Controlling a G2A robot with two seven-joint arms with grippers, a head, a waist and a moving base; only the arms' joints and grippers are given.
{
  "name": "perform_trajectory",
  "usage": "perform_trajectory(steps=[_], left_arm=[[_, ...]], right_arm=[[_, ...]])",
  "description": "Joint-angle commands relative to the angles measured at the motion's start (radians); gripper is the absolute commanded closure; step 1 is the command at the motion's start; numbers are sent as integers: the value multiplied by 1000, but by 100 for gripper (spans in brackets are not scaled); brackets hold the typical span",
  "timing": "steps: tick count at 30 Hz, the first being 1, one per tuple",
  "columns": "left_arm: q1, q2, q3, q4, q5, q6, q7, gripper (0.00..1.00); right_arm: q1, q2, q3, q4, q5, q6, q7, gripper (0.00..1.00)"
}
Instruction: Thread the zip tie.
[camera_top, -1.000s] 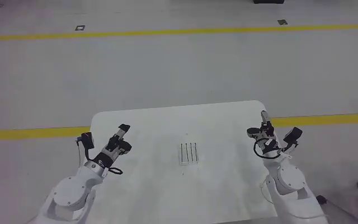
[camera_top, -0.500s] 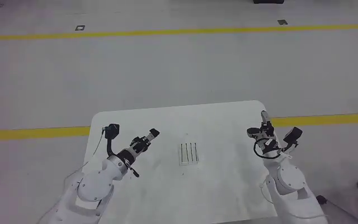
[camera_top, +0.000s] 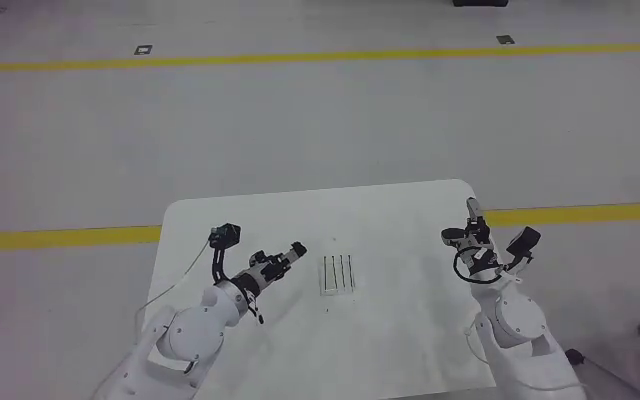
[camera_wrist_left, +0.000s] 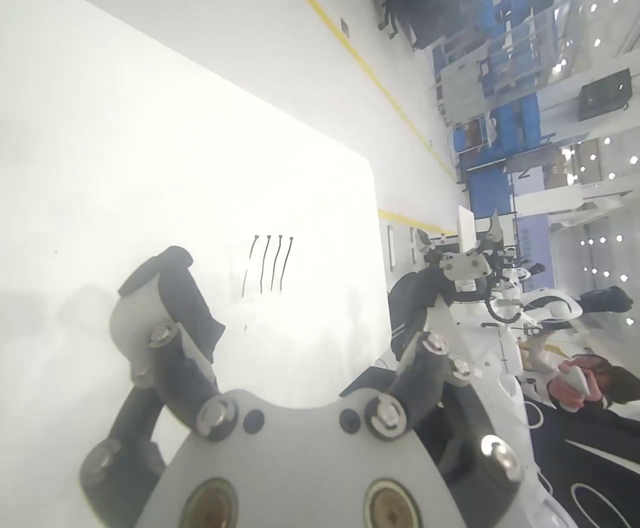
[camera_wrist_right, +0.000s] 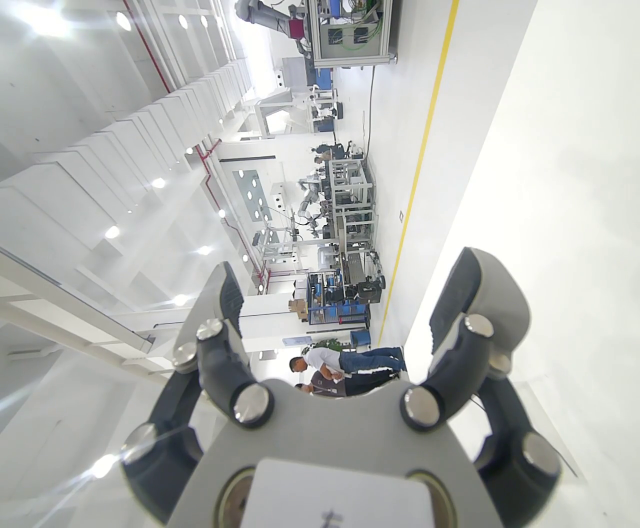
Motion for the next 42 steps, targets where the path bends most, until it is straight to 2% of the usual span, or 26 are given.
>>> perform_trajectory(steps=[1, 3, 5, 6, 9, 13, 26, 27, 29, 32, 35, 36, 39, 40, 42], left_arm=[[-47, -8, 61, 21, 21, 14, -28, 0], [-102, -20, 120, 67, 39, 14, -61, 0], [-142, -33, 174, 109, 48, 14, -89, 0], [-169, -43, 209, 136, 72, 14, -94, 0], [-225, -73, 286, 193, 123, 14, -108, 0], [-279, -119, 340, 242, 170, 14, -125, 0], [-279, -119, 340, 242, 170, 14, -125, 0], [-287, -121, 346, 230, 174, 5, -125, 0], [-318, -129, 369, 237, 177, 14, -137, 0], [-394, -153, 402, 297, 195, 14, -181, 0], [-457, -191, 425, 368, 226, 14, -225, 0], [-475, -210, 432, 398, 246, 14, -245, 0], [-509, -255, 434, 474, 358, 14, -297, 0], [-508, -278, 424, 499, 397, 14, -331, 0], [-499, -314, 405, 516, 469, 14, -366, 0]], right_arm=[[0, 0, 0, 0, 0, 0, 0, 0], [0, 0, 0, 0, 0, 0, 0, 0], [0, 0, 0, 0, 0, 0, 0, 0], [0, 0, 0, 0, 0, 0, 0, 0], [0, 0, 0, 0, 0, 0, 0, 0], [0, 0, 0, 0, 0, 0, 0, 0], [0, 0, 0, 0, 0, 0, 0, 0], [0, 0, 0, 0, 0, 0, 0, 0], [0, 0, 0, 0, 0, 0, 0, 0], [0, 0, 0, 0, 0, 0, 0, 0], [0, 0, 0, 0, 0, 0, 0, 0], [0, 0, 0, 0, 0, 0, 0, 0], [0, 0, 0, 0, 0, 0, 0, 0], [0, 0, 0, 0, 0, 0, 0, 0], [0, 0, 0, 0, 0, 0, 0, 0]])
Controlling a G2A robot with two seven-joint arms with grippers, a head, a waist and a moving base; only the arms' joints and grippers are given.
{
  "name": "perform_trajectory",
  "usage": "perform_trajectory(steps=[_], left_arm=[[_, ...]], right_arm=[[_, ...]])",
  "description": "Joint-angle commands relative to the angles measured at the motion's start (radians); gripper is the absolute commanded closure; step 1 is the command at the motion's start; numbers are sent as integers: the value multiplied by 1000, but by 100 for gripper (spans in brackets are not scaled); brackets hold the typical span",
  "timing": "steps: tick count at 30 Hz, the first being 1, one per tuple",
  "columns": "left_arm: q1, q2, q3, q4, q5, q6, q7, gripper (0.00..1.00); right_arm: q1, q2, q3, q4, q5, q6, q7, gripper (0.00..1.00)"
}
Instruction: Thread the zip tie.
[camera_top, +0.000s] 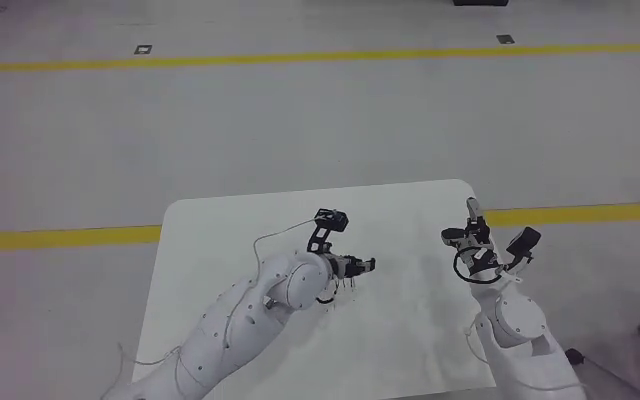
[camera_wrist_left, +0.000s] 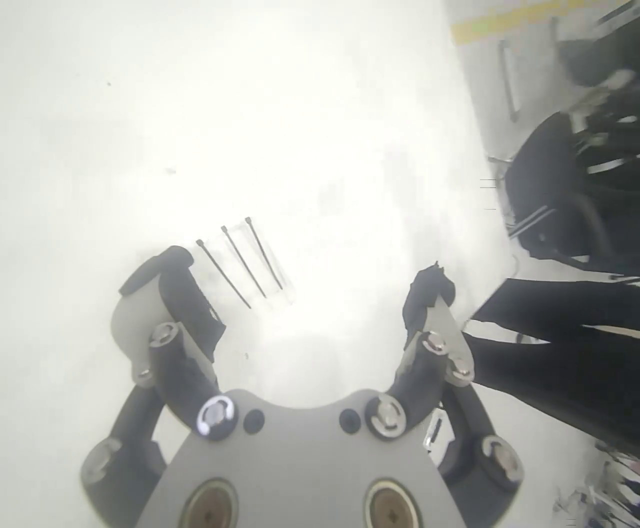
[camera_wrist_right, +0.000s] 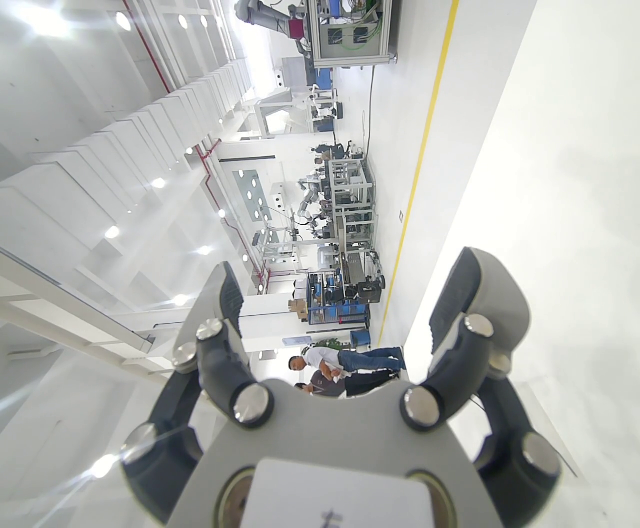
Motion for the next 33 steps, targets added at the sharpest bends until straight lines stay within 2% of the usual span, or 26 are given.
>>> perform_trajectory(steps=[1, 11, 13, 17, 20, 21, 23, 24, 33], left_arm=[[12, -44, -17, 7, 131, 0, -59, 0], [12, -44, -17, 7, 131, 0, -59, 0], [18, -46, -50, 39, 118, 0, -49, 0], [43, -77, -151, 77, 61, 0, -68, 0], [63, -111, -213, 102, 96, 0, -114, 0], [72, -128, -238, 106, 98, 0, -133, 0], [85, -151, -249, 94, 138, 0, -160, 0], [94, -163, -249, 75, 151, 0, -176, 0], [97, -166, -248, 67, 159, 0, -179, 0]], right_arm=[[0, 0, 0, 0, 0, 0, 0, 0], [0, 0, 0, 0, 0, 0, 0, 0], [0, 0, 0, 0, 0, 0, 0, 0], [0, 0, 0, 0, 0, 0, 0, 0], [0, 0, 0, 0, 0, 0, 0, 0], [0, 0, 0, 0, 0, 0, 0, 0], [0, 0, 0, 0, 0, 0, 0, 0], [0, 0, 0, 0, 0, 0, 0, 0], [0, 0, 0, 0, 0, 0, 0, 0]])
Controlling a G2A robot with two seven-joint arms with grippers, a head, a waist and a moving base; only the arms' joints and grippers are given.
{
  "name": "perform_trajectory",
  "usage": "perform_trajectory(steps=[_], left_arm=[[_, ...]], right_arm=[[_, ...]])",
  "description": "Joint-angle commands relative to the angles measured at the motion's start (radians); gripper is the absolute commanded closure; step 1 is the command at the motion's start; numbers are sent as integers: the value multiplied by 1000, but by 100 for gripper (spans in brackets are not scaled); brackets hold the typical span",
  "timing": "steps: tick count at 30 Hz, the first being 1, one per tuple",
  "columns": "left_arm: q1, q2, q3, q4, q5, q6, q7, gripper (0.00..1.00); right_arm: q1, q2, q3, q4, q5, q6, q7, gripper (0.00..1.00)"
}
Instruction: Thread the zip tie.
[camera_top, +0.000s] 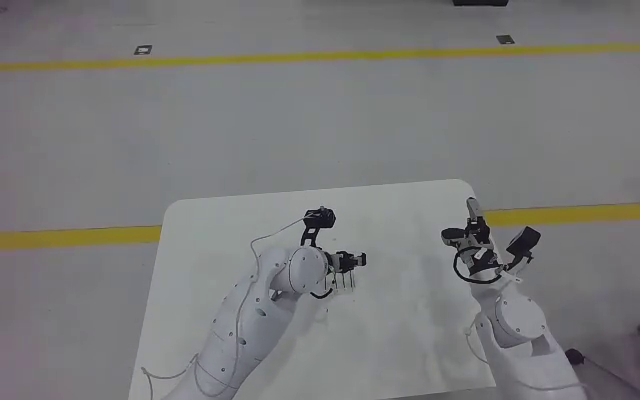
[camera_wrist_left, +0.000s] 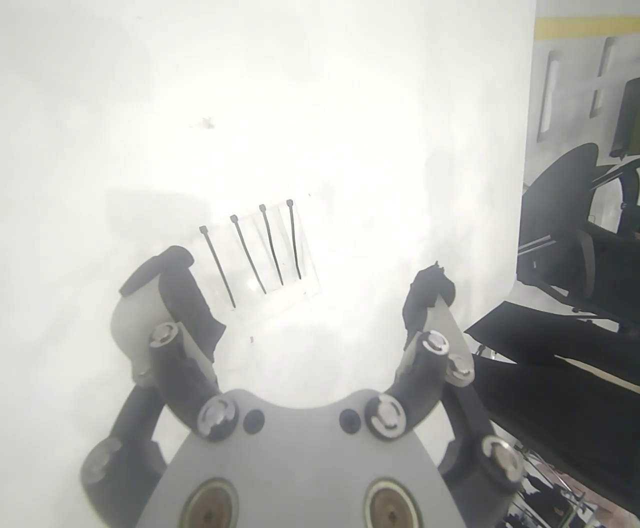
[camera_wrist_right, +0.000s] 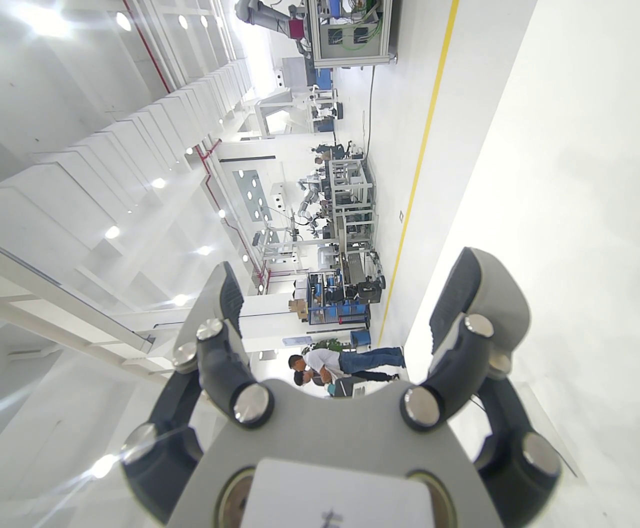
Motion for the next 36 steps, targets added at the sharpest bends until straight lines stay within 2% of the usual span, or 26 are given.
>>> perform_trajectory(steps=[1, 23, 26, 28, 32, 36], left_arm=[[0, 0, 0, 0, 0, 0, 0, 0], [0, 0, 0, 0, 0, 0, 0, 0], [-6, -3, 26, 3, 48, 0, -8, 0], [-12, -11, 27, 13, 75, 0, -22, 0], [-24, -40, 26, 46, 157, 0, -60, 0], [-19, -90, 2, 79, 266, 0, -117, 0]], right_arm=[[0, 0, 0, 0, 0, 0, 0, 0], [0, 0, 0, 0, 0, 0, 0, 0], [0, 0, 0, 0, 0, 0, 0, 0], [0, 0, 0, 0, 0, 0, 0, 0], [0, 0, 0, 0, 0, 0, 0, 0], [0, 0, 0, 0, 0, 0, 0, 0]])
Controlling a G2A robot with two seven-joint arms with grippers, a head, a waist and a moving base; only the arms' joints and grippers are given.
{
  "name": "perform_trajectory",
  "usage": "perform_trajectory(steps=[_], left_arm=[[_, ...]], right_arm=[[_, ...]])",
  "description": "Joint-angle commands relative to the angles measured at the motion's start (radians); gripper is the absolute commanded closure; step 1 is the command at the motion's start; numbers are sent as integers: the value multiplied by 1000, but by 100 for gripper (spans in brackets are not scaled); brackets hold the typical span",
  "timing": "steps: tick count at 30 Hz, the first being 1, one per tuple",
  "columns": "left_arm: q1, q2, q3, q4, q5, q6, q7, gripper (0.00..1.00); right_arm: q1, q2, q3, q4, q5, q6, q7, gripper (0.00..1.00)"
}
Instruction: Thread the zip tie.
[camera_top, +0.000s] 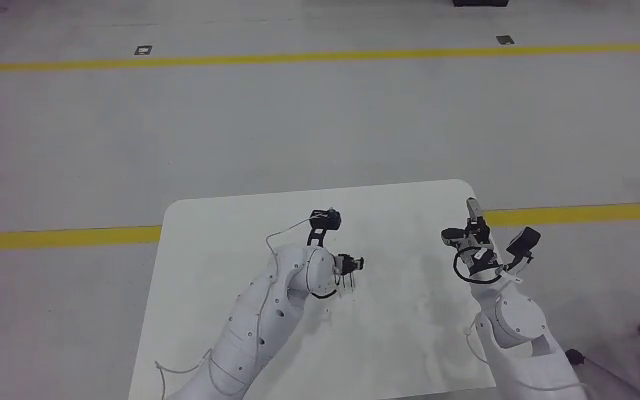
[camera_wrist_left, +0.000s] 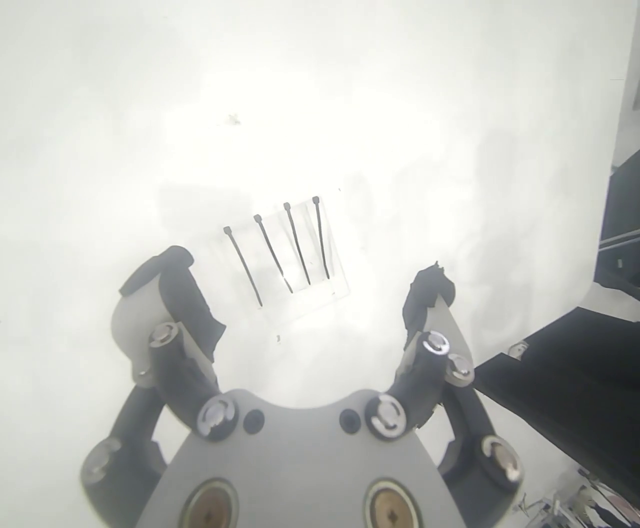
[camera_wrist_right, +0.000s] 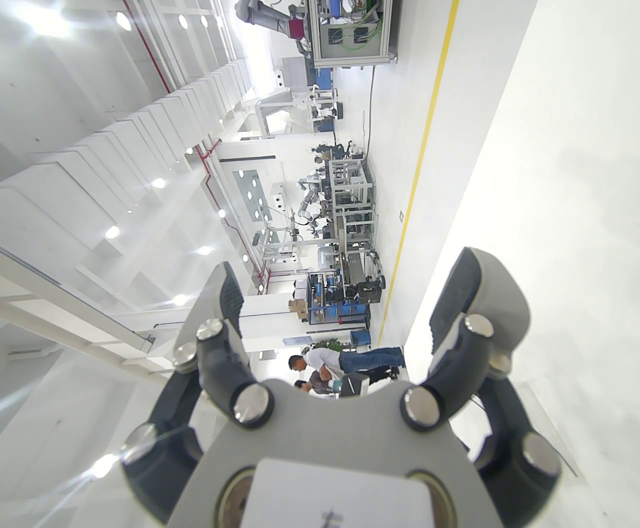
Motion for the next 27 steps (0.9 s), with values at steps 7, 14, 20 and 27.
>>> perform_trajectory(steps=[7, 14, 20, 27], left_arm=[[11, -54, -30, 13, 71, 0, -42, 0], [21, -55, -36, 22, 39, 0, -10, 0], [17, -69, -56, 36, 6, 0, -5, 7], [19, -89, -73, 41, 44, 0, -21, 55]], right_arm=[[0, 0, 0, 0, 0, 0, 0, 0], [0, 0, 0, 0, 0, 0, 0, 0], [0, 0, 0, 0, 0, 0, 0, 0], [0, 0, 0, 0, 0, 0, 0, 0]])
